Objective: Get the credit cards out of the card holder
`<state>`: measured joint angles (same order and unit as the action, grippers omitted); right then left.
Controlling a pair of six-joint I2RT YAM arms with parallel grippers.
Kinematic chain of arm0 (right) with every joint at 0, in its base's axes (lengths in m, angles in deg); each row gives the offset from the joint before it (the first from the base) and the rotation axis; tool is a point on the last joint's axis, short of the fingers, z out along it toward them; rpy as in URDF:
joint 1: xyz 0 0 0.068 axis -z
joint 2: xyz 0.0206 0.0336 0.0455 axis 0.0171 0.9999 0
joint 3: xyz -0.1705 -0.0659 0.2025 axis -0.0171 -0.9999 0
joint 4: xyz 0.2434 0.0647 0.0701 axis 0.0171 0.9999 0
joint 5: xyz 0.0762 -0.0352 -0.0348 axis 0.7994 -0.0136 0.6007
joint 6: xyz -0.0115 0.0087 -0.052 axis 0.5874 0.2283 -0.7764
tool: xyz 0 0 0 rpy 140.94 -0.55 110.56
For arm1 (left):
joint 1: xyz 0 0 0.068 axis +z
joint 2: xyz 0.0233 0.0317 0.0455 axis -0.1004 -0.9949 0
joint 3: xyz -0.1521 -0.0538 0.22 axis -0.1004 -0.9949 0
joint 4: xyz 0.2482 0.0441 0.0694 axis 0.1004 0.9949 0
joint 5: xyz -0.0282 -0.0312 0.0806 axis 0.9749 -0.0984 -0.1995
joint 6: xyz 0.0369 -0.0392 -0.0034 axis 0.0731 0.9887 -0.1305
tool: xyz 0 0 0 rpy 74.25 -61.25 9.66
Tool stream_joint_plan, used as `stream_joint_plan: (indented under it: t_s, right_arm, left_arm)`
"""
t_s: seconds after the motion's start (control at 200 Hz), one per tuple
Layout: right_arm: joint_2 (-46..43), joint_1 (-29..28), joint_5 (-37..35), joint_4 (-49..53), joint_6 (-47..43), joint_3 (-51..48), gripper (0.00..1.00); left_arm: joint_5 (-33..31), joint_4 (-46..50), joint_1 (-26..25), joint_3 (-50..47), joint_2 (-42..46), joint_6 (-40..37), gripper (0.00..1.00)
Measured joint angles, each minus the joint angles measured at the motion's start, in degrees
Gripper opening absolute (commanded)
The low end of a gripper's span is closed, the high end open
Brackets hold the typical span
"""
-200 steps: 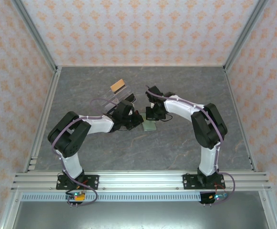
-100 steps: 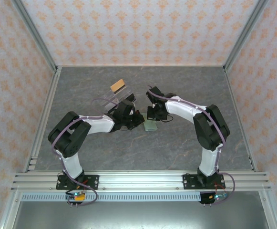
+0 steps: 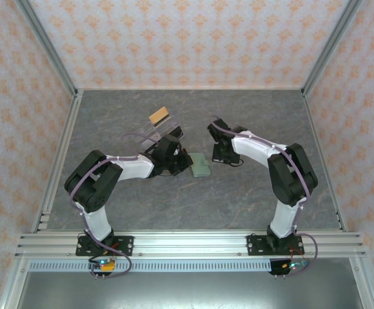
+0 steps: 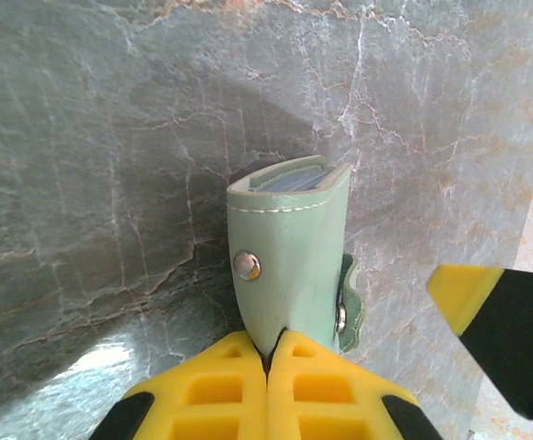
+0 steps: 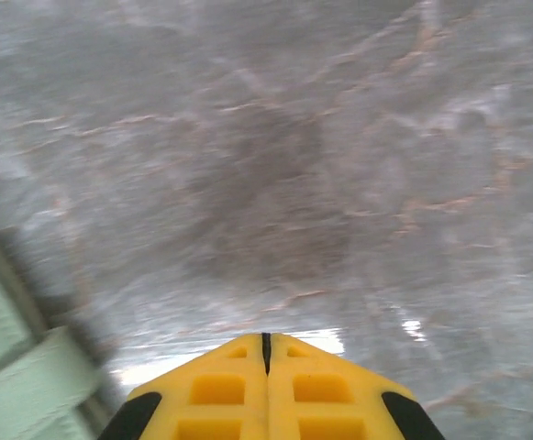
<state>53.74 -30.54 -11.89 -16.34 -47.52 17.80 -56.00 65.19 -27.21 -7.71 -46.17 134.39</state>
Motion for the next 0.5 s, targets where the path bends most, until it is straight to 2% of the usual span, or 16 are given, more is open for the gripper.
stream_joint_plan:
  t_s: [0.05,0.16,0.21,0.355,0.5]
  right_arm:
    - [-0.3,0.1,0.5,-0.2,-0.2,-0.1,0.01]
    - [-1.4,-0.5,6.1,-2.1,-2.3,-0.1,0.3]
    - [-1.8,-1.0,9.3,-3.0,-3.5,0.0,0.38]
    - [-1.6,-3.1,15.9,-3.6,-6.0,2.2,0.4]
    - [1.3,-4.0,18.2,-3.6,-7.1,5.9,0.4]
  left_arm:
    - [0.0,0.0,0.0,0.0,0.0,0.0,0.0]
    - [0.2,-0.1,0.0,0.0,0.0,0.0,0.0]
    - [0.3,-0.2,0.0,0.0,0.0,0.0,0.0]
    - [0.7,-0.5,0.0,0.0,0.0,-0.1,0.0]
    - [1.3,-0.7,0.0,0.0,0.0,-0.1,0.0]
